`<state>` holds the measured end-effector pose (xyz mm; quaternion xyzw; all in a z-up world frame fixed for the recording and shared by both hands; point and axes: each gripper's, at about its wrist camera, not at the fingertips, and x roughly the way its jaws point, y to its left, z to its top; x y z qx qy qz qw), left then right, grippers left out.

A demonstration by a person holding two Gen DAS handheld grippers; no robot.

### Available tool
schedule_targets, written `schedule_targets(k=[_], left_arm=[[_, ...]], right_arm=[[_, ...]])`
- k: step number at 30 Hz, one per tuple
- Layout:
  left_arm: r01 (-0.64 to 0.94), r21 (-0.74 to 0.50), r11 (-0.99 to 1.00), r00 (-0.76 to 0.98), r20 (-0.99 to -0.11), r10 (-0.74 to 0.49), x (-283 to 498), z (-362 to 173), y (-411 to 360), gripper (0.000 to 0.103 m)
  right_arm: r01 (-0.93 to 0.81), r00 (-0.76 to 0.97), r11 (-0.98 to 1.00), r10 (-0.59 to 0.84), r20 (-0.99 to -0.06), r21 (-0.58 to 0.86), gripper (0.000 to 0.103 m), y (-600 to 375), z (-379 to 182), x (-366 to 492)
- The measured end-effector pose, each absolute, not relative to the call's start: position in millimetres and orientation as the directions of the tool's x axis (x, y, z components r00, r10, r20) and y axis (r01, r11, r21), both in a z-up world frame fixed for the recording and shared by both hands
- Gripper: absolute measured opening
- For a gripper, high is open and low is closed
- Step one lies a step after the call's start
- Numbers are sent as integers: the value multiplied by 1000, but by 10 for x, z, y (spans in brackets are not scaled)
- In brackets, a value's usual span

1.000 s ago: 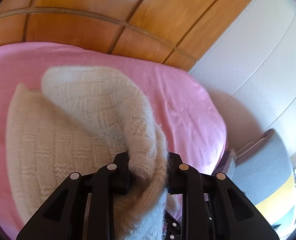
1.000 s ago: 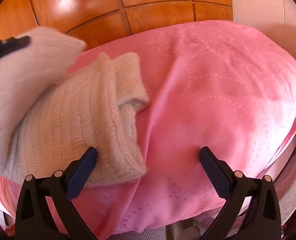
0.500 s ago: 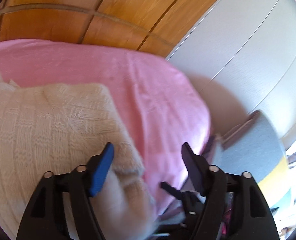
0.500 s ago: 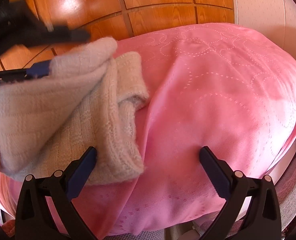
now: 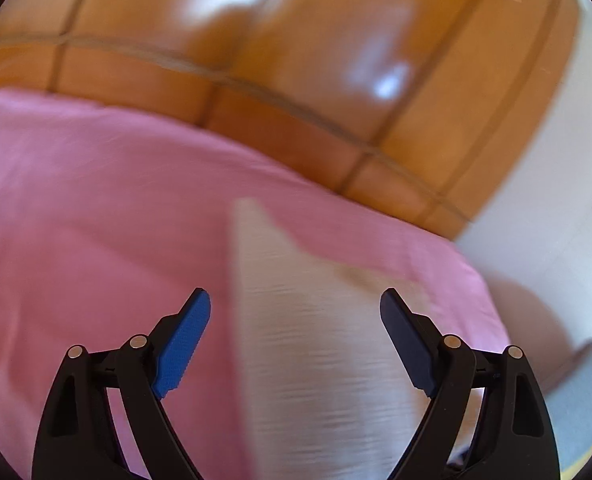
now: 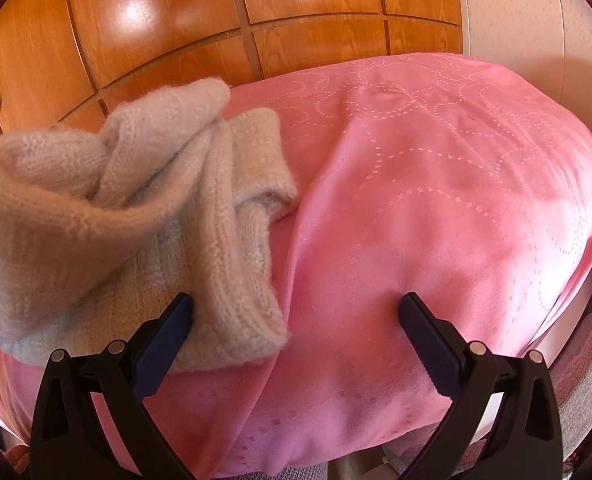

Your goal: Fold small clothes

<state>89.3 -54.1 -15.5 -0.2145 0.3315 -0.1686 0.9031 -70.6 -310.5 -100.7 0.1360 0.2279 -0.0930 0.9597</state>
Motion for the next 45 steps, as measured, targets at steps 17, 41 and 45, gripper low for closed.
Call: schedule_targets(k=[17,41,45], left_arm=[[248,-199,948,673,-669,-317,967,-432,-1265,86],[304,-26,952,776,-574,-263,526,-368,-1116,89],[324,32,946,776,-580,-246,511,-438,-1206,89]], right_arm=[[236,868,940,-91,-489,245,101,-3163,-954,-672],[-61,891,665,373,-261,744,99,-3630,-505,-844],[-87,853,634,446,-270,769,80,-3525,-505,-637]])
